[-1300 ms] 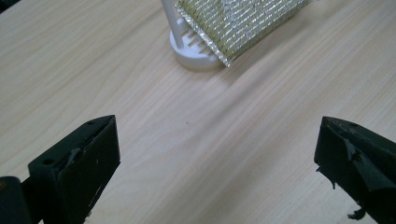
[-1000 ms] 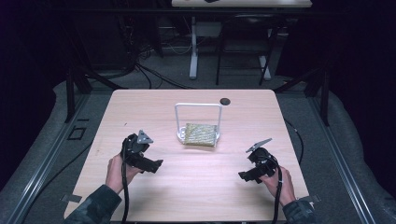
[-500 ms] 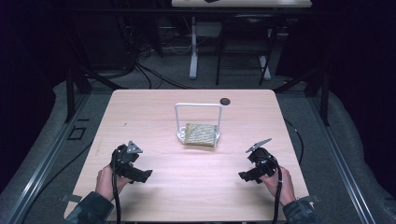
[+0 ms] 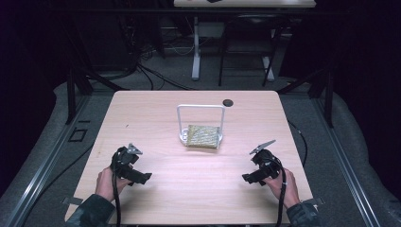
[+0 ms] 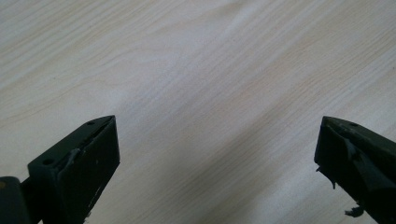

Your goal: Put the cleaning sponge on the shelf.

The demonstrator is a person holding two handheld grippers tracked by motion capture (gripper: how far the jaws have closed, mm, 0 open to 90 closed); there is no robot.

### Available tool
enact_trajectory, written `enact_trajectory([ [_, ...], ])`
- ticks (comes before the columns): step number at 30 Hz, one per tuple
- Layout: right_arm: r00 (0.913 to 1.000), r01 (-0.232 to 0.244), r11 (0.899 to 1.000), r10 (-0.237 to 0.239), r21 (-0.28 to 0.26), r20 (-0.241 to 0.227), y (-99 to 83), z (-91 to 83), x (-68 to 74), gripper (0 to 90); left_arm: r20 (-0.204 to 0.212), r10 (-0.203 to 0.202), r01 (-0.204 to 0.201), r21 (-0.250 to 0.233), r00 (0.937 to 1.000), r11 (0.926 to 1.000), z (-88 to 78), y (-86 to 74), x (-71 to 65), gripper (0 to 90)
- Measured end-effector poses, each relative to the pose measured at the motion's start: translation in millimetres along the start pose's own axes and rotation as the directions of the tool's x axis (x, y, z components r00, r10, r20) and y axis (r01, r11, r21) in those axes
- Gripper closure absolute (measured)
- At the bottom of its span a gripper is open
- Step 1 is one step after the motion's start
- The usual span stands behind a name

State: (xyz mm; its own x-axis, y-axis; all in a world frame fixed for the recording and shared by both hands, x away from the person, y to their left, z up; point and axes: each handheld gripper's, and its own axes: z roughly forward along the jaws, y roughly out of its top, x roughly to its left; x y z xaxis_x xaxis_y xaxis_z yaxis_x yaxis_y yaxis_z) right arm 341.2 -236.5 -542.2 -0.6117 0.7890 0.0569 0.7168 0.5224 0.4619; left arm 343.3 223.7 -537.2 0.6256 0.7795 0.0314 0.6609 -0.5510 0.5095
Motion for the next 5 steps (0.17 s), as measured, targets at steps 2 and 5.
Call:
enact_trajectory([
  [2,1.0,-0.002,1.0,0.002,-0.002,-0.002,-0.1,-0.2,0.0,12.8,0.0,0.002,-0.002,0.0,1.0,1.0,0.1,0.2,0.1,0.1],
  [5,1.0,0.0,1.0,0.0,-0.001,-0.002,0.2,0.0,-0.4,12.8,0.004,0.004,-0.004,-0.002,1.0,1.0,0.8,0.5,0.2,0.1],
])
